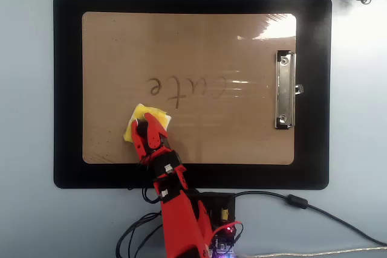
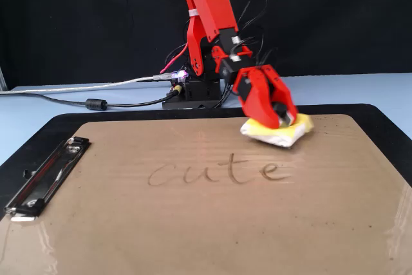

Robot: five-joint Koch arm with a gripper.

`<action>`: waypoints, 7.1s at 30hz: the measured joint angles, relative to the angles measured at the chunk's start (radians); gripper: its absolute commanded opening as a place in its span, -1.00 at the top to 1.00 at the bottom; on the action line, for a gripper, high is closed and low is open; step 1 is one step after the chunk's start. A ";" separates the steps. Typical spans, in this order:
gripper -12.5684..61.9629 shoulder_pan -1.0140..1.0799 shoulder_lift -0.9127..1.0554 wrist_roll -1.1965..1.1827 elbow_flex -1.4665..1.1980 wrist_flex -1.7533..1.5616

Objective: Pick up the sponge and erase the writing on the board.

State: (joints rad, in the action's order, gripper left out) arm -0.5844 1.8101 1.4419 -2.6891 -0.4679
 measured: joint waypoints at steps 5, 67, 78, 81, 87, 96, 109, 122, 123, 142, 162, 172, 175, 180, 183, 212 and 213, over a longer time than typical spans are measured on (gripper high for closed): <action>0.88 0.267 -0.002 -0.206 0.026 0.011; 0.88 0.795 -0.494 0.063 0.328 -0.124; 0.88 0.652 -0.732 0.078 0.601 -0.132; 0.88 0.601 -0.506 0.078 0.353 -0.135; 0.88 0.569 -0.397 0.098 0.304 -0.067; 0.88 0.546 -0.472 0.098 0.331 -0.087; 0.88 0.448 -0.681 0.130 0.600 -0.087; 0.88 0.350 -0.695 0.132 0.658 -0.063; 0.88 0.342 -0.644 0.133 0.583 -0.069; 0.88 0.236 -0.132 0.135 0.072 0.038; 0.88 0.199 -0.442 0.135 0.483 0.084; 0.88 0.035 -0.342 0.155 0.282 0.057; 0.88 -0.184 -0.272 0.264 0.235 0.066; 0.88 -0.408 -0.276 0.411 0.236 0.066; 0.88 -0.456 -0.276 0.416 0.236 0.066; -0.21 -0.158 0.331 0.307 0.233 0.472; -0.22 -0.110 0.454 0.268 0.229 0.627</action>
State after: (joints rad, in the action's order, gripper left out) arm -0.6949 2.2642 1.7104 -2.4605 0.1595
